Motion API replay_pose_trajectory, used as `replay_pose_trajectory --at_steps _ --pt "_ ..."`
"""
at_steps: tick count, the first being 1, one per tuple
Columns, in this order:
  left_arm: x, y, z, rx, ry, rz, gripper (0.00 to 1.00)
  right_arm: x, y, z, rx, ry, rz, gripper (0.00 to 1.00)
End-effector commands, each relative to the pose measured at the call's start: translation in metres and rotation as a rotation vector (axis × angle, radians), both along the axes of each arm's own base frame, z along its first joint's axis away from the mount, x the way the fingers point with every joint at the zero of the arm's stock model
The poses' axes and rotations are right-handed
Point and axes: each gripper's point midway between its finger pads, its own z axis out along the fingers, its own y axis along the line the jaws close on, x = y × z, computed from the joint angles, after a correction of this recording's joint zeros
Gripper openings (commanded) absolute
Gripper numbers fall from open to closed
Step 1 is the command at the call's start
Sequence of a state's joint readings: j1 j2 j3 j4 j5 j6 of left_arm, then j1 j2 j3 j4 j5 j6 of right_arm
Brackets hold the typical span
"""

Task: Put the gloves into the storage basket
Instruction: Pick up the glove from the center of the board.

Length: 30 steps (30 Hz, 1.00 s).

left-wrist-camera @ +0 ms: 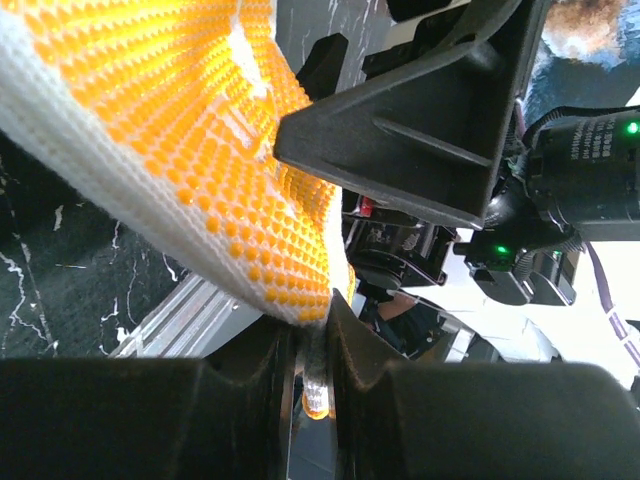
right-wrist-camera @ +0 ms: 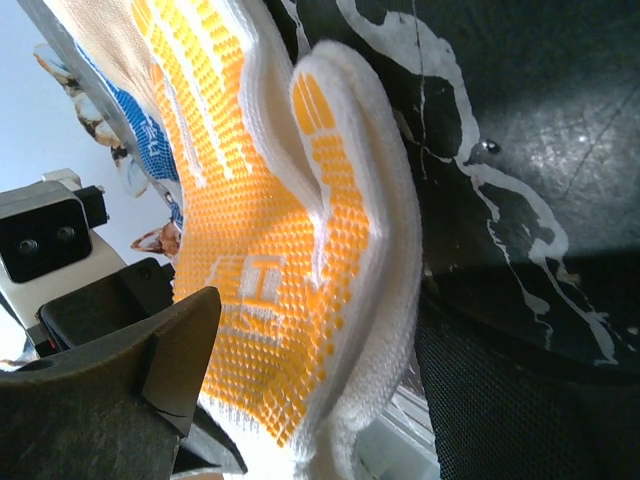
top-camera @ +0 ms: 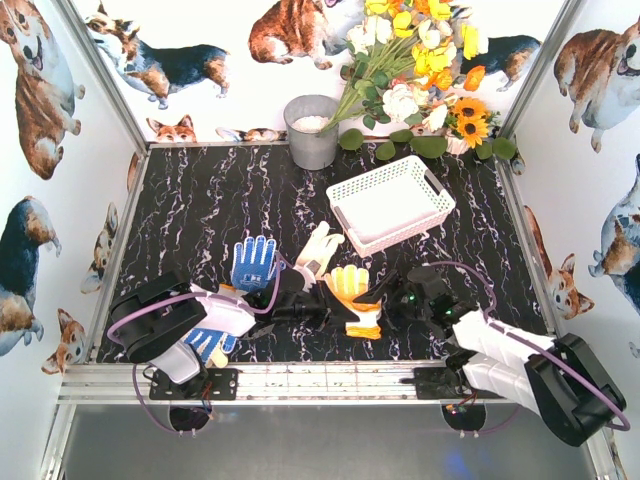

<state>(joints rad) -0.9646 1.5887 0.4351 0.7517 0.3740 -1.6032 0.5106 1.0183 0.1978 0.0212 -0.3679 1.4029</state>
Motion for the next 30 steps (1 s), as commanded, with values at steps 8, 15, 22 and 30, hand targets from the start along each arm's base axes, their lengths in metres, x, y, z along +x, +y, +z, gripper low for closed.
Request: replay_pose_trajectory --at_steps 8,15,22,30 --pt "-0.008 -0.004 0.025 -0.098 -0.003 -0.057 0.0 0.011 0.006 0.004 0.059 -0.036 -0.046 0.65" --pt "-0.015 0.001 0.026 -0.087 0.004 -0.08 0.0 0.015 0.011 0.018 0.105 -0.057 -0.048 0.54" --pt "-0.014 0.001 0.031 -0.093 -0.002 -0.075 0.0 0.015 0.014 0.03 0.135 -0.072 -0.041 0.26" --pt "-0.009 0.005 0.046 -0.074 -0.056 -0.063 0.0 0.02 0.01 0.06 0.144 -0.135 -0.069 0.0"
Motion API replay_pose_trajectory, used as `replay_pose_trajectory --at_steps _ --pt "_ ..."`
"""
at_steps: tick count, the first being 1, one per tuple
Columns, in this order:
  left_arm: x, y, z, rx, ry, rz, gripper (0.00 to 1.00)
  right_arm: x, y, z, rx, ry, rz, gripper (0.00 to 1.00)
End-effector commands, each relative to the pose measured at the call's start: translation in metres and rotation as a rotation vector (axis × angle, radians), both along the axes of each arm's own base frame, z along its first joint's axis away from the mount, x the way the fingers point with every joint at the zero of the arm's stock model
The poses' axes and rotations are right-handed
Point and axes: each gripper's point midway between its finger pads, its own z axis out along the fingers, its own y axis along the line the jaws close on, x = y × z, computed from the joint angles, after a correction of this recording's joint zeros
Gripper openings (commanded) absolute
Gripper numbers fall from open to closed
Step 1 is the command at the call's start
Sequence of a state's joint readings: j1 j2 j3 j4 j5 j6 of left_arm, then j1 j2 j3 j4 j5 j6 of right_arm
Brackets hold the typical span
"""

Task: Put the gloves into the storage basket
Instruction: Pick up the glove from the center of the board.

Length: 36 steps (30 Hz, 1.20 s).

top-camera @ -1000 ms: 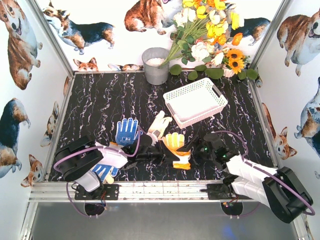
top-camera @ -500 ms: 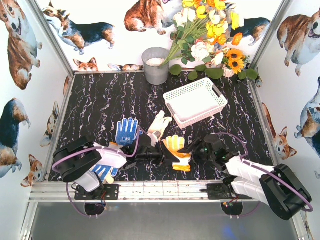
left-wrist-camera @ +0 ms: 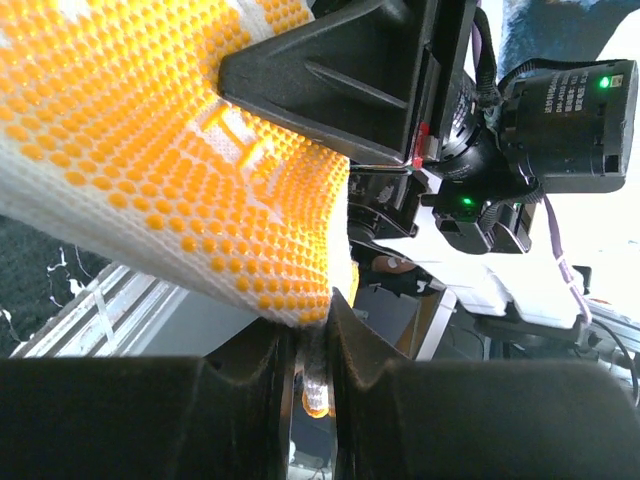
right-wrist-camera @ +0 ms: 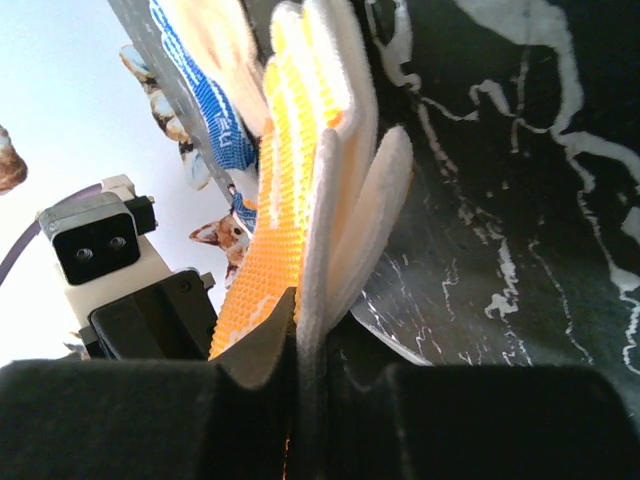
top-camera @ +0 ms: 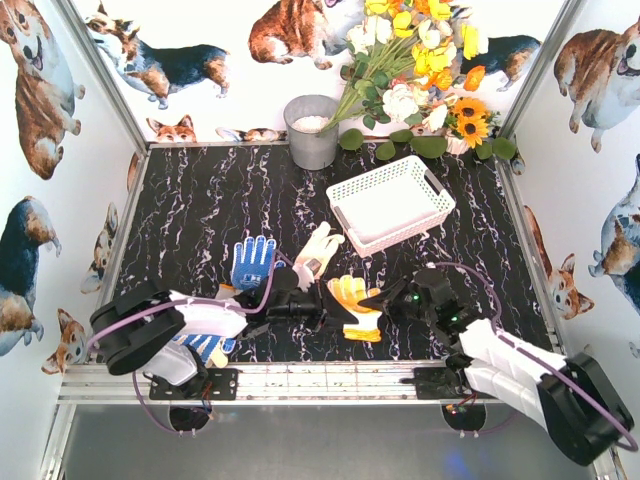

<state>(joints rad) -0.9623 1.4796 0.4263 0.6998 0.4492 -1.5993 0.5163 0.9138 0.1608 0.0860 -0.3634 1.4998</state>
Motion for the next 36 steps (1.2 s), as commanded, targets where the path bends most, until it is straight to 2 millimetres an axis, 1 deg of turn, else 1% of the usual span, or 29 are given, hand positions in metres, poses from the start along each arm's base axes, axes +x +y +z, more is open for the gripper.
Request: replay_pose_trajectory --at_steps 1,6,7,13,15,16,17,19,22,23,25,29,32,36 --pt "0.009 0.001 0.021 -0.019 -0.057 0.009 0.0 0.015 0.005 0.043 0.04 -0.097 -0.023 0.0" --pt "0.024 0.011 0.042 0.002 -0.117 0.027 0.0 0.024 0.001 0.081 0.046 -0.174 -0.062 0.0" --pt "0.028 0.014 0.051 0.0 -0.137 0.031 0.0 0.025 -0.001 0.09 0.042 -0.192 -0.069 0.0" --pt "0.048 0.022 0.085 0.038 -0.243 0.026 0.0 0.037 -0.01 0.138 -0.004 -0.296 -0.114 0.0" --pt "0.057 0.023 0.094 0.049 -0.278 0.029 0.0 0.043 -0.012 0.154 -0.018 -0.336 -0.133 0.0" --pt "0.064 0.023 0.104 0.048 -0.308 0.031 0.0 0.047 -0.014 0.162 -0.029 -0.358 -0.142 0.0" --pt "0.07 0.023 0.11 0.055 -0.331 0.032 0.0 0.051 -0.015 0.169 -0.046 -0.381 -0.153 0.0" --pt "0.083 0.024 0.116 0.072 -0.365 0.034 0.0 0.061 -0.019 0.18 -0.081 -0.418 -0.181 0.0" --pt "0.104 0.021 0.131 0.067 -0.419 0.048 0.0 0.075 -0.023 0.199 -0.103 -0.473 -0.212 0.0" --pt "0.112 0.019 0.139 0.064 -0.452 0.049 0.0 0.079 -0.024 0.202 -0.113 -0.485 -0.218 0.0" --pt "0.126 0.016 0.144 0.089 -0.492 0.04 0.0 0.087 -0.026 0.207 -0.139 -0.503 -0.228 0.0" --pt "0.152 0.005 0.147 0.119 -0.538 0.018 0.0 0.102 -0.033 0.211 -0.181 -0.533 -0.263 0.0" --pt "0.175 -0.003 0.145 0.12 -0.552 0.009 0.0 0.116 -0.045 0.208 -0.236 -0.555 -0.316 0.0" --pt "0.202 -0.016 0.132 0.147 -0.559 -0.029 0.0 0.136 -0.058 0.206 -0.276 -0.569 -0.362 0.0"
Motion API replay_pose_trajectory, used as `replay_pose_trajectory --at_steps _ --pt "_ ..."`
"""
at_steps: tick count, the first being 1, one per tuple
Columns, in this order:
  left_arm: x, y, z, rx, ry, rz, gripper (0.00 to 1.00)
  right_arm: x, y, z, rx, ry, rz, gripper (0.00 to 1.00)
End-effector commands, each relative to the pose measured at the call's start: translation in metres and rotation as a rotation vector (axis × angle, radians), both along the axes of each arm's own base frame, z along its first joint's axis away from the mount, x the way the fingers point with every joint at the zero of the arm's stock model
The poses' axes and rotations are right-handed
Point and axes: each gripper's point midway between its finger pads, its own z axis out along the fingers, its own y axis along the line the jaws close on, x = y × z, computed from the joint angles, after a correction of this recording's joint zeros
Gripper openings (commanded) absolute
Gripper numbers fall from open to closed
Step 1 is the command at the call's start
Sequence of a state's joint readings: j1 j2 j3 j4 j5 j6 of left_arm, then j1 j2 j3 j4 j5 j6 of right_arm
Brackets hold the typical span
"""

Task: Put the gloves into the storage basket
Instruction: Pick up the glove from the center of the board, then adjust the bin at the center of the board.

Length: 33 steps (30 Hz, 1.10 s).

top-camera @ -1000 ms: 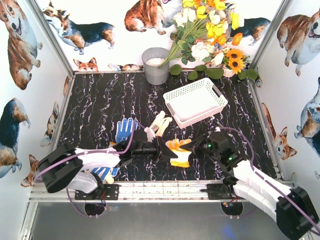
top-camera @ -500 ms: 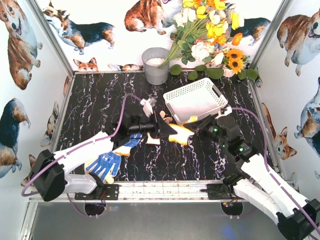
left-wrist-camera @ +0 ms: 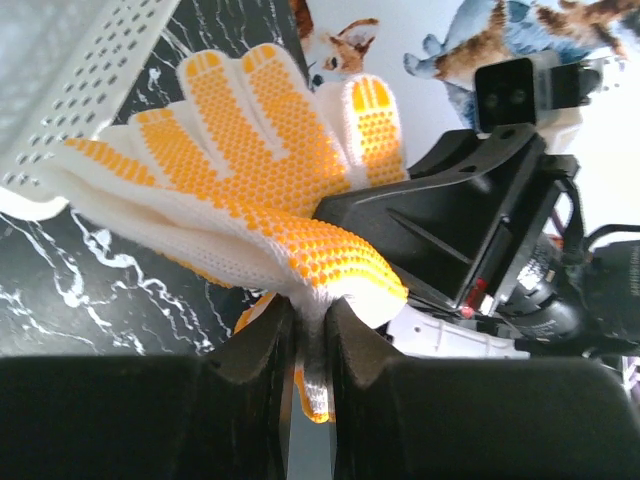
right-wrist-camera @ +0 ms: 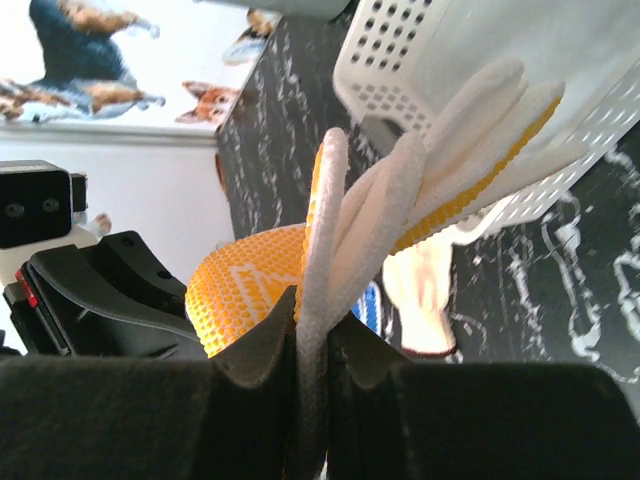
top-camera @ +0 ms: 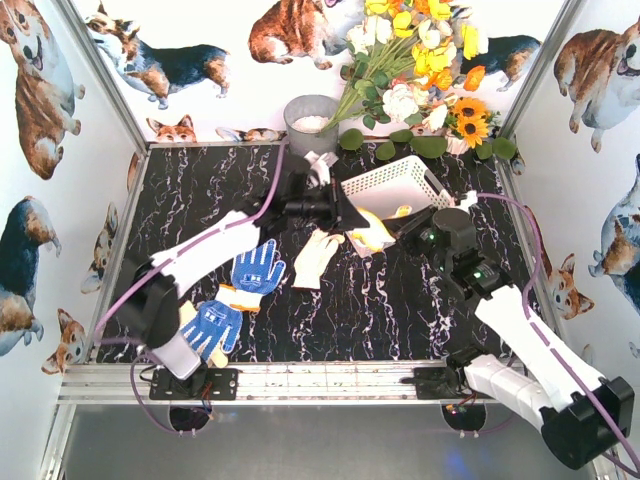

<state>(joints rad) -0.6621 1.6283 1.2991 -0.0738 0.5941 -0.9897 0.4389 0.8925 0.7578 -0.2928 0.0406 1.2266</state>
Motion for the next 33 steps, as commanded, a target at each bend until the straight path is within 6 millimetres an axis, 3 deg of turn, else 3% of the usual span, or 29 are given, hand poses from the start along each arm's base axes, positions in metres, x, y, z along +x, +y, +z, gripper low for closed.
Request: replay_pose_trajectory --at_steps 1,10,12,18,28,33 --pt "0.042 -0.003 -0.005 0.041 -0.071 0.003 0.0 0.029 -0.015 0.033 -0.028 -0.128 -0.063 0.0" --pt "0.106 -0.015 -0.036 0.13 -0.09 0.017 0.0 0.085 -0.038 0.04 -0.115 -0.189 -0.128 0.0" --pt "0.12 -0.015 -0.043 0.143 -0.092 0.027 0.0 0.1 -0.044 0.031 -0.133 -0.178 -0.138 0.0" --pt "0.16 -0.021 -0.066 0.158 -0.11 0.055 0.0 0.133 -0.057 0.026 -0.168 -0.232 -0.143 0.0" --pt "0.208 -0.029 -0.098 0.152 -0.166 0.071 0.0 0.176 -0.055 0.019 -0.305 -0.359 -0.083 0.0" --pt "0.233 -0.031 -0.133 0.174 -0.156 0.088 0.0 0.201 -0.05 -0.005 -0.354 -0.398 -0.058 0.0"
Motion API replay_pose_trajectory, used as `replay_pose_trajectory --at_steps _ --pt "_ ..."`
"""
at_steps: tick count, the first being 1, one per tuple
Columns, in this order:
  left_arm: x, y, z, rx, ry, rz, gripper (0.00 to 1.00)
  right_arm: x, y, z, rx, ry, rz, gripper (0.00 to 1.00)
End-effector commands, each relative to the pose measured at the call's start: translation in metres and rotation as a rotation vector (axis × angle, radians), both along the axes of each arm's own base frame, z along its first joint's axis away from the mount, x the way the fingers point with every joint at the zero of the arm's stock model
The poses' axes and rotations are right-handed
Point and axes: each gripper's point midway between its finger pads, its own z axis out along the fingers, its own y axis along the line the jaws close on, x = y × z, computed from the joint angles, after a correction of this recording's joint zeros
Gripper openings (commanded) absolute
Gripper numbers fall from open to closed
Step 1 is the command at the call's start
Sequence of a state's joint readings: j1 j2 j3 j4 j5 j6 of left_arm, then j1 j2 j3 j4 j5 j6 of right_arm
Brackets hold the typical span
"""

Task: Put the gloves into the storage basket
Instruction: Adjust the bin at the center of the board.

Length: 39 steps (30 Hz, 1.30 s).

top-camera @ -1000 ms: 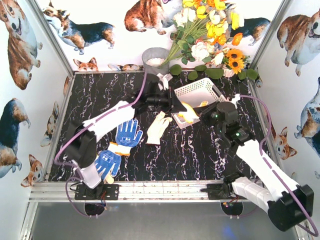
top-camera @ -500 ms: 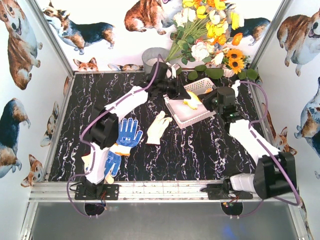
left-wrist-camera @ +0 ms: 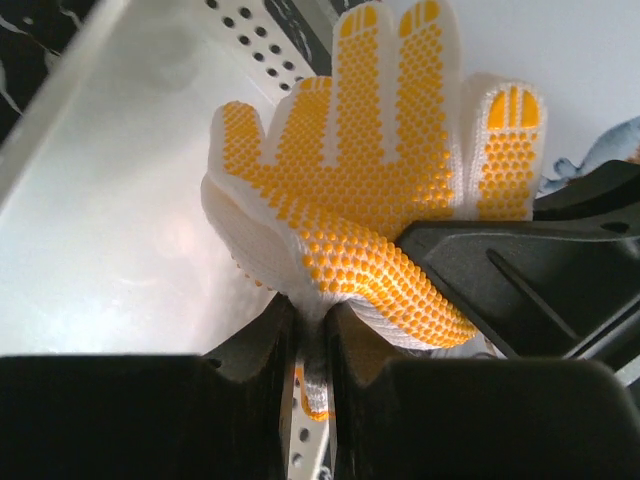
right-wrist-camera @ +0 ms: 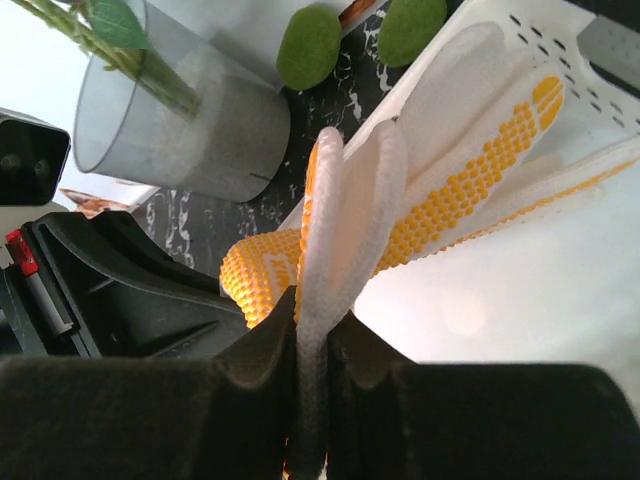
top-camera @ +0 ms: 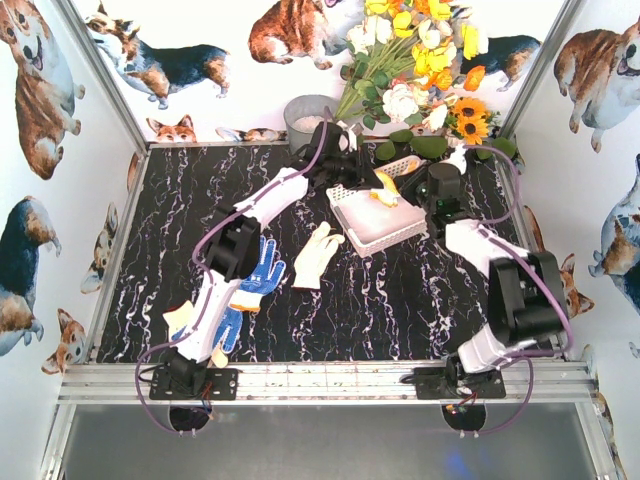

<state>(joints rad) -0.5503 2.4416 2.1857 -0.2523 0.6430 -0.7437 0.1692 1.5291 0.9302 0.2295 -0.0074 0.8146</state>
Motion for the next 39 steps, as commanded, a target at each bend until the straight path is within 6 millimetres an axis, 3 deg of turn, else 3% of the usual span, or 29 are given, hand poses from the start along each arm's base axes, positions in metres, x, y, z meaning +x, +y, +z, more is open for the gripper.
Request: replay_pose_trajectory --at_steps 1,7,11,14,24,31,36,39 --pt "0.052 0.025 -0.037 0.054 -0.037 0.119 0.0 0.033 0.011 0.045 -0.032 -0.223 0.063 0.0" --pt "0.061 0.037 -0.062 0.064 0.006 0.15 0.02 0.039 0.016 0.006 -0.027 -0.139 0.074 0.0" --pt "0.059 0.043 -0.062 0.073 0.007 0.155 0.17 0.03 0.009 -0.017 -0.033 -0.045 0.017 0.0" --pt "0.057 0.049 -0.057 0.075 -0.001 0.165 0.32 0.021 0.003 -0.029 -0.045 0.025 -0.044 0.0" --pt "0.05 0.065 -0.022 0.123 -0.095 0.185 0.56 -0.005 -0.001 -0.064 -0.075 0.23 -0.201 0.0" --pt "0.039 0.073 0.011 0.135 -0.174 0.17 0.64 -0.004 0.005 -0.074 -0.111 0.325 -0.218 0.0" --pt "0.046 0.099 0.022 0.266 -0.285 0.23 0.74 -0.004 0.008 -0.081 -0.191 0.369 -0.235 0.0" --pt "0.055 0.113 0.013 0.372 -0.353 0.239 0.8 -0.007 0.007 -0.085 -0.236 0.409 -0.244 0.0"
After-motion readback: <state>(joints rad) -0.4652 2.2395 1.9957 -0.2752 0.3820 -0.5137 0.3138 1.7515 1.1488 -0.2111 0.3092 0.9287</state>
